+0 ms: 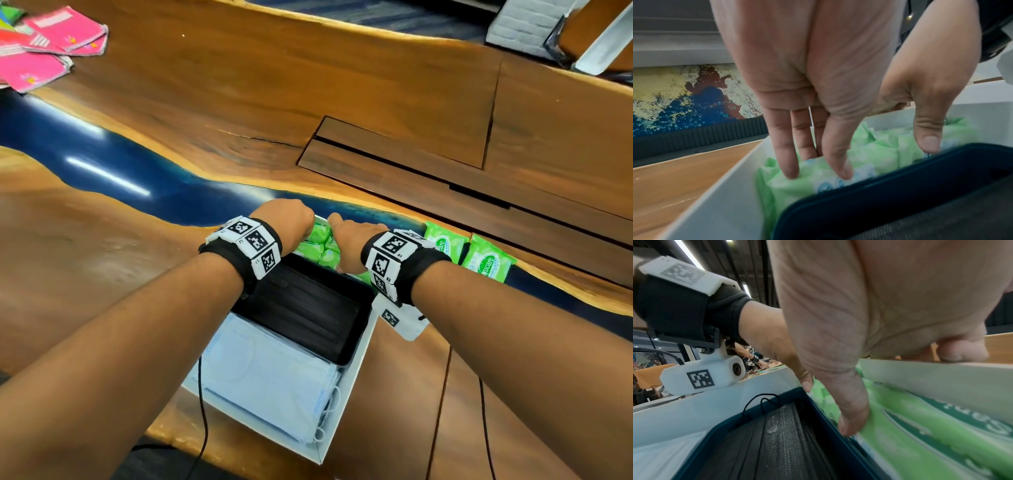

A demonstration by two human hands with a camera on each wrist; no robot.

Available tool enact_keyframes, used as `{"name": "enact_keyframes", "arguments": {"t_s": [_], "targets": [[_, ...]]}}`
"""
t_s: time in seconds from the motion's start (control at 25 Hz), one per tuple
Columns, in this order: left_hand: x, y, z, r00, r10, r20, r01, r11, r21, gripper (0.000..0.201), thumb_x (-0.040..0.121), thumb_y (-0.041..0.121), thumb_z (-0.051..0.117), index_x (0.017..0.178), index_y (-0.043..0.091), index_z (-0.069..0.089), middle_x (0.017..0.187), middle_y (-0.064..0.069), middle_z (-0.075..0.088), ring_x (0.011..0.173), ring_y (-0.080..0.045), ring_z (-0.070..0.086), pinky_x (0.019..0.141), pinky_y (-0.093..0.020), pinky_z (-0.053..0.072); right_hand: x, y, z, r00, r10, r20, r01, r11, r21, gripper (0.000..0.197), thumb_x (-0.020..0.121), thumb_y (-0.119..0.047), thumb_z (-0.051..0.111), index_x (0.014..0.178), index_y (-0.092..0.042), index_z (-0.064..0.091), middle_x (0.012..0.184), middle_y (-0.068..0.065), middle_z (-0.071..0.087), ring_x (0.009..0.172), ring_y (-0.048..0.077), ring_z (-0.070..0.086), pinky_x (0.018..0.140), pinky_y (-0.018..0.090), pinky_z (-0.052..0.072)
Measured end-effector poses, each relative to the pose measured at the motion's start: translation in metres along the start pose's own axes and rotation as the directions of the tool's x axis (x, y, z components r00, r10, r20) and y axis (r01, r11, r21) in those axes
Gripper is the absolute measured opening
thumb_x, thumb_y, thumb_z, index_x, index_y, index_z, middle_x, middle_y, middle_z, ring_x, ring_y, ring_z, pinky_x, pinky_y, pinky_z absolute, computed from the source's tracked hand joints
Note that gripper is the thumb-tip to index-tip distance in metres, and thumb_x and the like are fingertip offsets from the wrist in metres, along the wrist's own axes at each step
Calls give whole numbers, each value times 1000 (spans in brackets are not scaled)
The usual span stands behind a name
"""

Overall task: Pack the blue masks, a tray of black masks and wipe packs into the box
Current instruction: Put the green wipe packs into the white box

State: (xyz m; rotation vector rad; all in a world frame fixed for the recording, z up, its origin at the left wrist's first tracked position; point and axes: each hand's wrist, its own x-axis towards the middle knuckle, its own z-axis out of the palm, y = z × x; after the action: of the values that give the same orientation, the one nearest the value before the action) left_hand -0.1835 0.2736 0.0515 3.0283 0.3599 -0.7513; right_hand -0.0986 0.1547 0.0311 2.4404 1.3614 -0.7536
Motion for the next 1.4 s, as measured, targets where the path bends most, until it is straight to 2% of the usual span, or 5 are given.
{"name": "enact_keyframes", "arguments": {"t_s": [0.16,0.36,0.68,1.08,1.4], "targets": [[3,-5,-7,999,-6,-41,2,995,-102,16,86,6,63,98,14,70,106,-8,66,96,-31,64,80,-36,52,-6,12,-12,996,-45,73,38,996,84,56,83,-30,73,124,-10,40,107,6,60,91,25,59,71,35,48],[2,-9,7,998,-25,-61,15,986,-165,24,82,3,66,103,16,65,108,-6,64,97,-29,61,81,-34,51,-13,33,-4,1000,18,-21,-15,990,143,10,86,-12,61,96,-8,60,100,10,64,82,26,60,56,25,39],[4,12,13,985,-29,-172,-22,958,-286,18,90,24,65,107,22,73,111,-3,68,103,-26,60,82,-34,49,-19,45,13,981,146,-130,-104,954,281,11,83,-2,58,85,-10,65,83,8,65,77,27,64,58,28,45],[19,86,-41,956,52,-290,-131,956,-261,17,93,37,56,94,26,69,92,1,69,85,-25,62,68,-31,48,-51,103,30,972,138,-190,-7,825,565,37,93,-41,58,119,-15,60,115,2,63,105,21,59,90,37,49],[85,203,-35,969,215,-124,-243,920,-309,29,91,35,61,118,23,63,115,-3,65,105,-27,60,87,-40,52,-83,197,70,954,269,-132,-152,815,558,38,92,-37,61,121,-12,59,122,7,62,111,25,59,94,39,49]]}}
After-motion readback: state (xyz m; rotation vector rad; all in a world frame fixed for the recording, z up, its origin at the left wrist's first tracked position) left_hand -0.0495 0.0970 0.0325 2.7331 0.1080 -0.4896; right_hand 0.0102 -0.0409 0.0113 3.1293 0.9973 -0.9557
